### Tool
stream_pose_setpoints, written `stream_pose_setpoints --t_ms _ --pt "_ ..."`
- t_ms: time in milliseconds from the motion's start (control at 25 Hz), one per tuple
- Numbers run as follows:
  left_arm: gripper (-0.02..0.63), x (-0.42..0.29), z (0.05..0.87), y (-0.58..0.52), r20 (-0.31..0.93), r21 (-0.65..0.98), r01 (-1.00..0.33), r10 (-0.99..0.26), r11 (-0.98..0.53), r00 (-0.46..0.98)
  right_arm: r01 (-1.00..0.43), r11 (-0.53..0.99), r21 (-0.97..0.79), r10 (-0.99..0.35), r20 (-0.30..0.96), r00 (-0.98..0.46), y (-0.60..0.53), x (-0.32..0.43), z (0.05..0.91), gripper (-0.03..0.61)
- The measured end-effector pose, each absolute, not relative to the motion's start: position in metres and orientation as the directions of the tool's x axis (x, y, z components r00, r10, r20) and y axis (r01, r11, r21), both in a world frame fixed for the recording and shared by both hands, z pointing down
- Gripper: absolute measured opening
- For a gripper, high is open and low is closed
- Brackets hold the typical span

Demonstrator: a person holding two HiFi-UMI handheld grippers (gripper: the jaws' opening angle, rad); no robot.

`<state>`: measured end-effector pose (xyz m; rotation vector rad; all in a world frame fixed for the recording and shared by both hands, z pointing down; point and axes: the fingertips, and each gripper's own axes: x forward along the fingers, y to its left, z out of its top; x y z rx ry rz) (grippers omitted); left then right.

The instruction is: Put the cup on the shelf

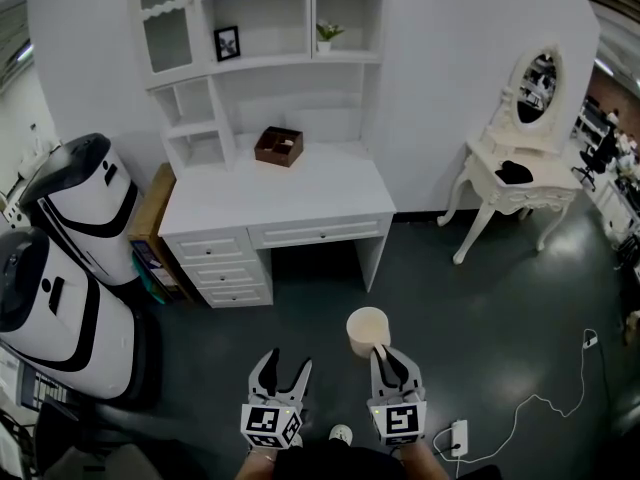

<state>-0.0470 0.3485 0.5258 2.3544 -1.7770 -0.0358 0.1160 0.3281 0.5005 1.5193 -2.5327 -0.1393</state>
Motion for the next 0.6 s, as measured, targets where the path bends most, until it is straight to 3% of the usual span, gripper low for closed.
stream_pose_setpoints --t_ms 600 --pt "0.278 -0.01 0.535 0.353 0.12 0.156 -0.95 -0.95 -0.269 0.289 -0.851 0.498 0.169 -0.867 0.095 -0.488 0.325 0.142 0.507 0.05"
